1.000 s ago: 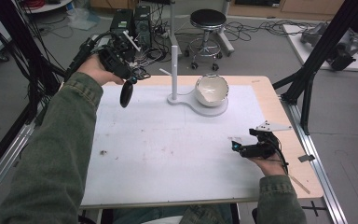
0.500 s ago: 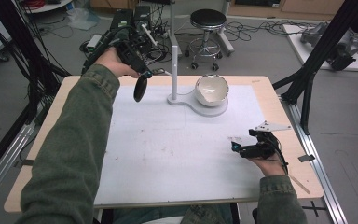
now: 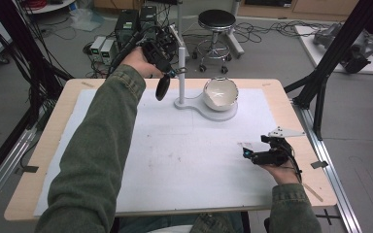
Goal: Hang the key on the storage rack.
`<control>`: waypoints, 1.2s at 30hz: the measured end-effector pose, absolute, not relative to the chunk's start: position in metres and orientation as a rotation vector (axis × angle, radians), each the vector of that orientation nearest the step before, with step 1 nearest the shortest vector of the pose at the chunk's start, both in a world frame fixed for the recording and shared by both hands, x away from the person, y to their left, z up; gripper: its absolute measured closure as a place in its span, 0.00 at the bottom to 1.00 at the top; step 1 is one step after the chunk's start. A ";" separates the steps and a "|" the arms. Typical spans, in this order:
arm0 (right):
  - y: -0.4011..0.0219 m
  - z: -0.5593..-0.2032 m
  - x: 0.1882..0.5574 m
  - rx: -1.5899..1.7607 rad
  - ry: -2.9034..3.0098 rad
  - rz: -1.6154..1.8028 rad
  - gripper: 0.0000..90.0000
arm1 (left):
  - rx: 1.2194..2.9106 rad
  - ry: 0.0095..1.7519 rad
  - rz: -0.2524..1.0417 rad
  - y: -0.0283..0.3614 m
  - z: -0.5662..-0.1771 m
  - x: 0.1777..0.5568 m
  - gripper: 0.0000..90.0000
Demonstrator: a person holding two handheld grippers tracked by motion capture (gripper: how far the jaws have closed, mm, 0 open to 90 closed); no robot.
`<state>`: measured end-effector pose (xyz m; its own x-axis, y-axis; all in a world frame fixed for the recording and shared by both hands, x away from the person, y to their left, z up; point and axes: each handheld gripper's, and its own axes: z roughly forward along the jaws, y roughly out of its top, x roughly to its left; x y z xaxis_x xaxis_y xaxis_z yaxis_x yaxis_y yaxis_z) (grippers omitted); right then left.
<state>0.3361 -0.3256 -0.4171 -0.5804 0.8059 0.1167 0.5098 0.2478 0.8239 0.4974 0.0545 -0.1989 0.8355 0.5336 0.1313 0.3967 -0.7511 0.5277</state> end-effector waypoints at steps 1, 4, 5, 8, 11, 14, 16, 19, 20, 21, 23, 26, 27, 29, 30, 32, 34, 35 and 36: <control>-0.326 -0.417 0.336 1.221 2.193 1.253 0.01 | 2.524 0.687 0.378 0.054 -0.200 0.498 0.92; -0.326 -0.417 0.335 1.222 2.197 1.254 0.01 | 2.524 0.705 0.404 0.053 -0.204 0.503 0.92; -0.325 -0.418 0.335 1.215 2.195 1.256 0.01 | 2.525 0.708 0.396 0.054 -0.205 0.505 0.92; -0.325 -0.418 0.335 1.221 2.198 1.255 0.01 | 2.520 0.717 0.397 0.055 -0.208 0.508 0.92; -0.325 -0.418 0.336 1.218 2.202 1.251 0.01 | 2.495 0.728 0.427 0.058 -0.208 0.511 0.92; -0.324 -0.419 0.337 1.210 2.209 1.250 0.01 | 2.476 0.749 0.399 0.061 -0.209 0.515 0.92; -0.324 -0.419 0.337 1.212 2.210 1.249 0.01 | 2.491 0.755 0.397 0.060 -0.213 0.517 0.92; -0.324 -0.419 0.337 1.218 2.213 1.247 0.01 | 2.501 0.759 0.397 0.060 -0.219 0.521 0.92; -0.324 -0.419 0.337 1.218 2.213 1.247 0.01 | 2.494 0.762 0.395 0.061 -0.221 0.522 0.92; -0.324 -0.419 0.337 1.219 2.213 1.247 0.01 | 2.485 0.768 0.392 0.060 -0.223 0.522 0.92; -0.324 -0.419 0.337 1.218 2.213 1.246 0.01 | 2.492 0.776 0.389 0.060 -0.226 0.524 0.92; -0.325 -0.419 0.337 1.228 2.212 1.244 0.01 | 2.476 0.786 0.403 0.060 -0.229 0.525 0.92; -0.325 -0.420 0.337 1.224 2.210 1.241 0.01 | 2.465 0.783 0.410 0.060 -0.230 0.525 0.92; -0.326 -0.420 0.337 1.227 2.207 1.239 0.01 | 2.464 0.776 0.410 0.061 -0.235 0.525 0.92; -0.326 -0.420 0.337 1.229 2.205 1.240 0.01 | 2.466 0.780 0.404 0.061 -0.237 0.525 0.92; -0.327 -0.420 0.337 1.228 2.205 1.236 0.01 | 2.451 0.794 0.393 0.064 -0.242 0.527 0.91; -0.326 -0.420 0.337 1.228 2.204 1.230 0.01 | 2.431 0.807 0.378 0.065 -0.244 0.527 0.91; -0.326 -0.420 0.337 1.227 2.202 1.228 0.01 | 2.419 0.820 0.358 0.066 -0.246 0.528 0.91; -0.326 -0.419 0.336 1.228 2.201 1.224 0.01 | 2.418 0.822 0.341 0.067 -0.247 0.528 0.90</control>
<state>0.3365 -0.3258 -0.4194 -0.5697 0.8144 0.1103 0.5233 0.2560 0.8128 0.5279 0.0666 -0.2470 0.7799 0.6232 0.0584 0.4814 -0.6569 0.5803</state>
